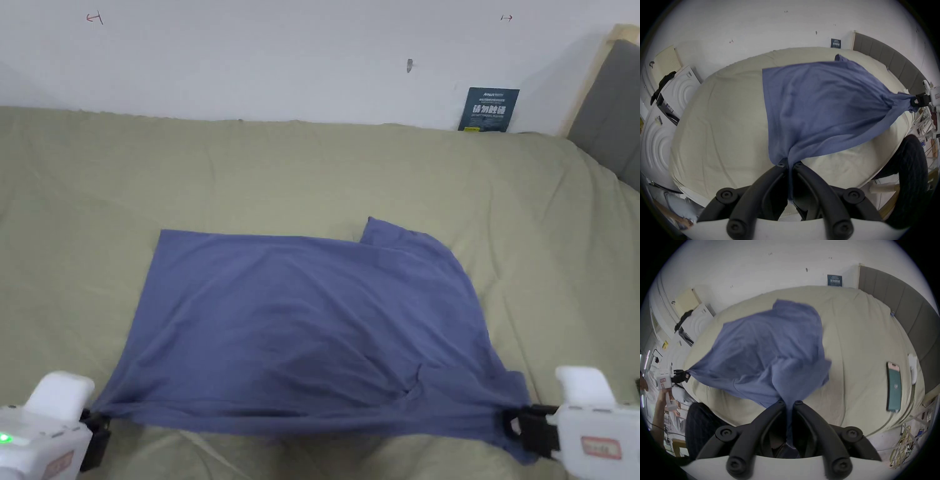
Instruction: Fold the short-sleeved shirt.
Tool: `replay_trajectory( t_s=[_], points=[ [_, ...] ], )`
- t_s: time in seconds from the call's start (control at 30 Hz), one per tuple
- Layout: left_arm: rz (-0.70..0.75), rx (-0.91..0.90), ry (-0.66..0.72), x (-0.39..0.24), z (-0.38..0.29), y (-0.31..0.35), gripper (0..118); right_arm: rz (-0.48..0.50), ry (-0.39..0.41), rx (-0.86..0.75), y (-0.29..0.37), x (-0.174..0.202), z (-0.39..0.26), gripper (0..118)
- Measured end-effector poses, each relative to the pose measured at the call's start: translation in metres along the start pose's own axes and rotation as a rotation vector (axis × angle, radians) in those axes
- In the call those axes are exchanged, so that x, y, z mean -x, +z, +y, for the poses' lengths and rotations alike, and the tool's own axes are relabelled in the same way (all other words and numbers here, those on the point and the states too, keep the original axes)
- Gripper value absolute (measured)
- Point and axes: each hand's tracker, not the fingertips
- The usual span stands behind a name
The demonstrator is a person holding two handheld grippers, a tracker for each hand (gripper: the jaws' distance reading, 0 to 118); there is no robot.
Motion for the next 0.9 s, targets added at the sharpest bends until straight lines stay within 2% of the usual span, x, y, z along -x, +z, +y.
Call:
replay_trajectory(
  t_s=[0.17,0.23,0.33,0.5,0.57,0.63,0.67,0.7,0.73,0.83,0.9],
  points=[
    [-0.017,-0.021,0.030,0.016,0.062,-0.029,0,0.018,0.011,-0.036,-0.002,0.007,0.077,5],
    [-0.036,-0.016,0.081,0.024,0.089,-0.052,0,0.034,-0.026,-0.032,-0.021,0.003,0.109,5],
    [-0.030,0.063,0.195,0.034,0.122,-0.094,0,-0.004,-0.089,0.030,-0.059,-0.006,0.143,5],
    [-0.001,0.197,0.209,0.027,0.154,-0.151,0,-0.027,-0.182,0.141,-0.141,-0.025,0.169,7],
    [0.002,0.222,0.231,0.027,0.154,-0.167,0,-0.036,-0.201,0.159,-0.159,-0.035,0.166,17],
    [-0.011,0.196,0.255,0.032,0.153,-0.168,5,-0.034,-0.201,0.150,-0.162,-0.039,0.163,34],
    [-0.051,0.154,0.303,0.033,0.148,-0.162,22,-0.030,-0.192,0.135,-0.158,-0.040,0.160,70],
    [-0.071,0.094,0.322,0.037,0.144,-0.151,74,-0.007,-0.173,0.116,-0.141,-0.034,0.151,110],
    [-0.090,0.058,0.317,0.039,0.138,-0.140,98,0.021,-0.166,0.073,-0.128,-0.031,0.145,118],
    [-0.058,-0.164,0.337,0.038,0.113,-0.083,98,0.054,-0.148,-0.067,-0.083,-0.024,0.116,118],
    [-0.077,-0.307,0.305,0.025,0.077,-0.038,98,0.062,-0.103,-0.187,-0.045,-0.006,0.077,118]
  ],
)
